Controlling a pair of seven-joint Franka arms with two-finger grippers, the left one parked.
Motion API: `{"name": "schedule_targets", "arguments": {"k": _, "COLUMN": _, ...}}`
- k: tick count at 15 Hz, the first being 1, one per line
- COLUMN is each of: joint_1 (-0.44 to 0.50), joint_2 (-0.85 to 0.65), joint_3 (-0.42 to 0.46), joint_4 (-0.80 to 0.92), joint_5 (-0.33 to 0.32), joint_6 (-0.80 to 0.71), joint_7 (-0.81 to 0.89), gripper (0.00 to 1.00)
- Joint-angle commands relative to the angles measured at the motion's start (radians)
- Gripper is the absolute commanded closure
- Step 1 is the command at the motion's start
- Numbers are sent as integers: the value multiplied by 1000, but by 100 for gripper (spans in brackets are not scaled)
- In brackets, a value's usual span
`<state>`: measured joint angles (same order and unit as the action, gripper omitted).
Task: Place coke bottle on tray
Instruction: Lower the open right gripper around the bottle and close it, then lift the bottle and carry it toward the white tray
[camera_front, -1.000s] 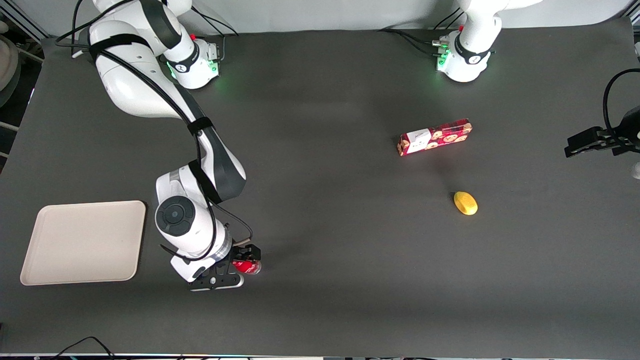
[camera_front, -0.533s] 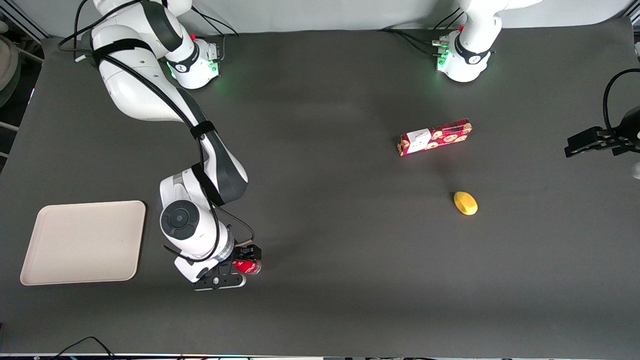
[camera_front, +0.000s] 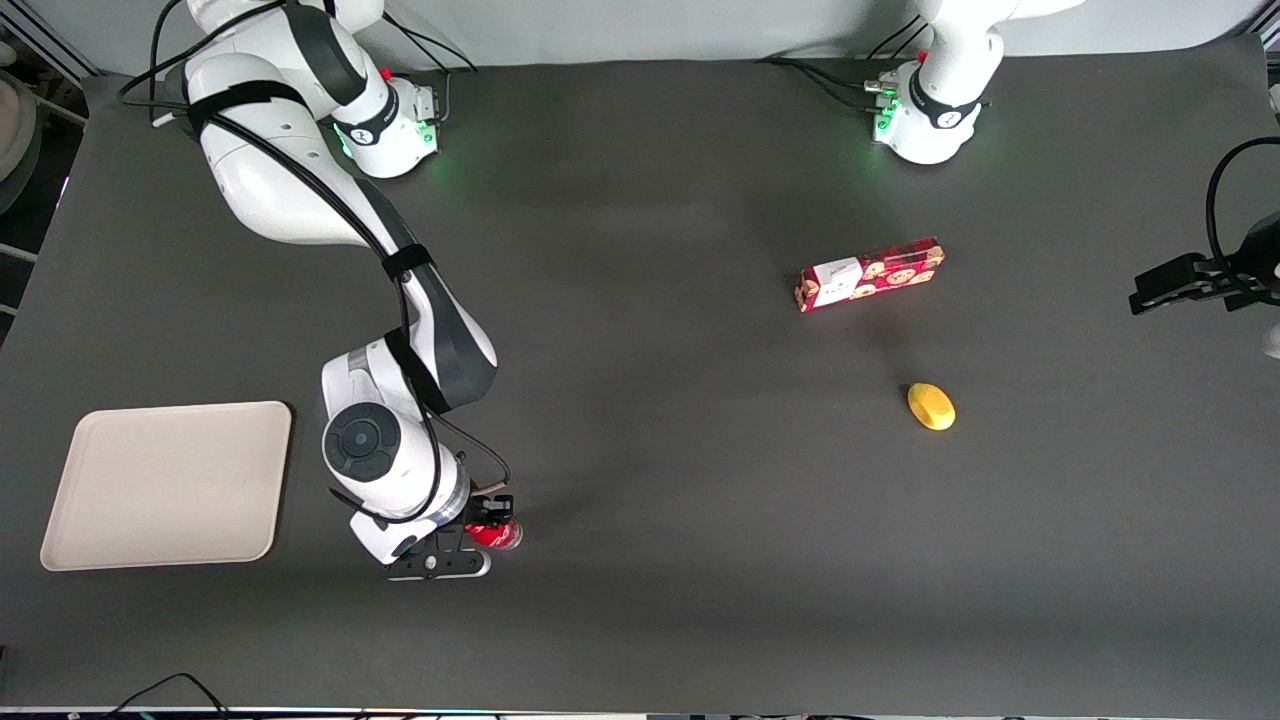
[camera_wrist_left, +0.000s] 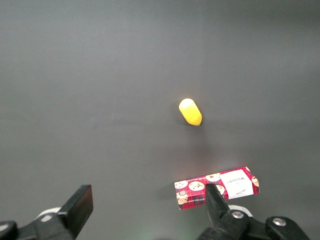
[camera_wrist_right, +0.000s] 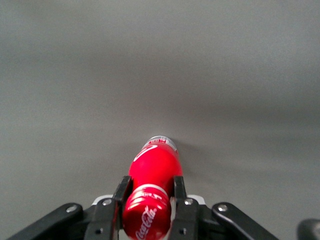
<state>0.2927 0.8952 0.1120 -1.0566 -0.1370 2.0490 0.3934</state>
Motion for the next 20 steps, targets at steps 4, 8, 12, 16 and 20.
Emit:
{"name": "schedule_targets", "arguments": {"k": 4, "joint_1": -6, "joint_2": 1, "joint_3": 14, "joint_4": 33, "joint_5": 4, "joint_6": -47, "joint_7": 39, "gripper": 100}}
{"name": "schedule_targets", "arguments": {"k": 8, "joint_1": -24, "joint_2": -51, "joint_3": 15, "joint_4": 46, "joint_5": 8, "joint_6": -139, "joint_7": 77, "gripper": 100}}
{"name": "schedule_targets", "arguments": {"k": 12, "joint_1": -79, "joint_2": -192, "joint_3": 17, "joint_4": 44, "joint_5": 8, "joint_6": -263, "joint_7": 76, "gripper": 100}}
{"name": "schedule_targets", "arguments": {"k": 16, "joint_1": -183, "joint_2": -301, "joint_3": 40, "joint_4": 44, "joint_5": 10, "joint_6": -366, "joint_7": 58, "gripper": 100}}
{"name": "schedule_targets", "arguments": {"k": 20, "joint_1": -315, "joint_2": -361, "joint_3": 35, "joint_4": 44, "joint_5": 8, "joint_6": -426, "joint_7": -76, "gripper": 100}}
